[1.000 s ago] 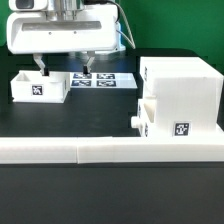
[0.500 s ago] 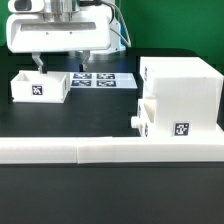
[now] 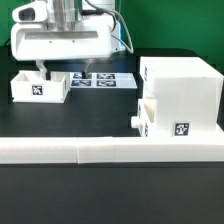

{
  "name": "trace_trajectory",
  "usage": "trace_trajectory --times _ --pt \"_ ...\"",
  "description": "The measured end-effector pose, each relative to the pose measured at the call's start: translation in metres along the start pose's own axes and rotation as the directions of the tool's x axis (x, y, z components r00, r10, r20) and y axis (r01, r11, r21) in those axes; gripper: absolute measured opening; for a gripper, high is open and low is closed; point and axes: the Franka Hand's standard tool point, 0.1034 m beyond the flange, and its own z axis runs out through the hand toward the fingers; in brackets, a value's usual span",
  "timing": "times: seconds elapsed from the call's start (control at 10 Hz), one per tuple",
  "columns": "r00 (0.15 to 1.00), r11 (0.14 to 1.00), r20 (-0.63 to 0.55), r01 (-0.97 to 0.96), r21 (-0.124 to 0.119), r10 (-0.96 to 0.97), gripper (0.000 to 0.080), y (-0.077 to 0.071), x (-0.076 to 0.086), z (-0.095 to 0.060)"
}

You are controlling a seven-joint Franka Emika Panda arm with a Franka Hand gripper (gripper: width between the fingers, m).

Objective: Assemble drawer

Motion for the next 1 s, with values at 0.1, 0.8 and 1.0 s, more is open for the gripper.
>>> trace_trajectory --times 0.1,0.8,1.0 --pt "1.000 1.000 0.008 0.000 0.001 0.000 0.0649 -0.001 -0.004 0.008" --pt "1.000 1.000 0.005 0.005 -0.003 -0.005 0.0555 -0.001 -0.009 0.022" --pt "1.000 1.000 0.005 0.009 -0.003 -0.008 0.0353 -0.001 -0.009 0.022"
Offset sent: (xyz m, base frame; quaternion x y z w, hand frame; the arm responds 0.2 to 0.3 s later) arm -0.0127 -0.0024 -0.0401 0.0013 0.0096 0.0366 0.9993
